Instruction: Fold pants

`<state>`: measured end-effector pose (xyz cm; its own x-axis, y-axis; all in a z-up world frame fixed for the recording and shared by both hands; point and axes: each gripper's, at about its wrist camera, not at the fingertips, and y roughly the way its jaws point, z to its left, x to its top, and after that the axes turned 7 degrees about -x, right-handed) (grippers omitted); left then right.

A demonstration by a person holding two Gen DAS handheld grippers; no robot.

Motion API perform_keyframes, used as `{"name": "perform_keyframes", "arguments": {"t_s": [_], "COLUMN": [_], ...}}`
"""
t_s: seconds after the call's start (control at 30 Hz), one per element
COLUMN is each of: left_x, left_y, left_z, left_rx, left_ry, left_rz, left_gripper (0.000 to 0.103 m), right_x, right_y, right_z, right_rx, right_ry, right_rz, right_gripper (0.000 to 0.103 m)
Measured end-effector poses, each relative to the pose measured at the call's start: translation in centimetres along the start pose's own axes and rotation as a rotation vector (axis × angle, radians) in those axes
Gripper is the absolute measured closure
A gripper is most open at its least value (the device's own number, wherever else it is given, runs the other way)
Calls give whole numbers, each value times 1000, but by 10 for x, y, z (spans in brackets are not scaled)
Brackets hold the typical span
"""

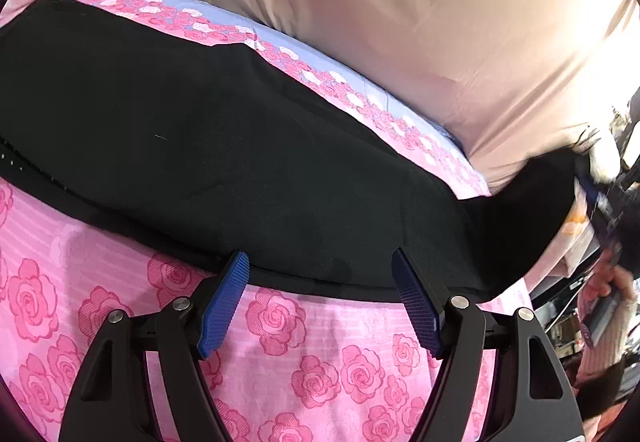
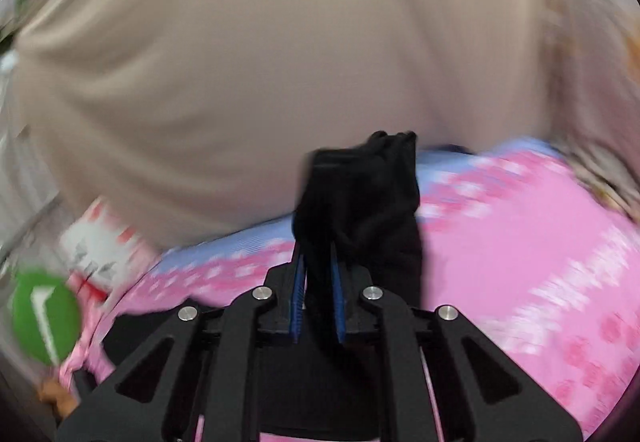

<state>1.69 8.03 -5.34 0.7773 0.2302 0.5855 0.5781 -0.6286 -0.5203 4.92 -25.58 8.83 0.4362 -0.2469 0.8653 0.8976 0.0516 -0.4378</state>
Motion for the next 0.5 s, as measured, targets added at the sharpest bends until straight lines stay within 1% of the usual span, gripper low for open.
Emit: {"name": "perform_keyframes", "arguments": {"t_s": [0.03, 0.07, 0.1, 0.13, 0.17, 0.2, 0.23, 0.27, 0.3, 0.33, 0.37, 0.4, 0.43, 0.47, 0.5], "left_x": [0, 0, -1, -2, -2, -3, -3, -2, 0, 3, 7, 13, 19, 25, 31], "left_y": [-2, -4, -6, -9, -13, -18, -29, -37, -53, -68, -83, -101, -113, -125, -139], "left_z": [1, 2, 3, 5, 6, 8, 11, 15, 22, 31, 42, 59, 74, 89, 108], "left_rx": [-5, -9, -11, -14, -18, -13, -6, -1, 17, 36, 52, 67, 76, 85, 99], "left_ry": [-5, -9, -12, -12, -13, -11, 5, 14, 22, 18, 2, -35, -77, -122, -175], "left_rz": [-4, -9, -12, -15, -19, -23, -30, -38, -61, -87, -112, -138, -156, -173, -202], "left_gripper": [32, 32, 32, 32, 32, 32, 32, 32, 32, 32, 32, 32, 32, 32, 32], "right_x": [-6, -19, -33, -52, -77, -100, -111, -122, -126, -127, -124, -122, -120, -117, -116], "right_y": [12, 31, 48, 70, 93, 111, 118, 118, 112, 99, 88, 73, 58, 45, 35], "right_z": [28, 59, 77, 96, 112, 120, 122, 119, 110, 96, 78, 60, 43, 21, 4], "right_rx": [54, 114, 142, 161, 139, 91, 65, 44, 39, 31, 0, -41, -87, -148, -188], "right_ry": [-48, -100, -135, -183, -240, -288, -309, -316, -297, -259, -208, -167, -132, -92, -56], "right_rz": [26, 76, 121, 185, 253, 308, 332, 339, 331, 316, 287, 255, 229, 210, 206], "right_gripper": [92, 92, 91, 87, 85, 84, 84, 84, 81, 73, 66, 55, 51, 51, 50]}}
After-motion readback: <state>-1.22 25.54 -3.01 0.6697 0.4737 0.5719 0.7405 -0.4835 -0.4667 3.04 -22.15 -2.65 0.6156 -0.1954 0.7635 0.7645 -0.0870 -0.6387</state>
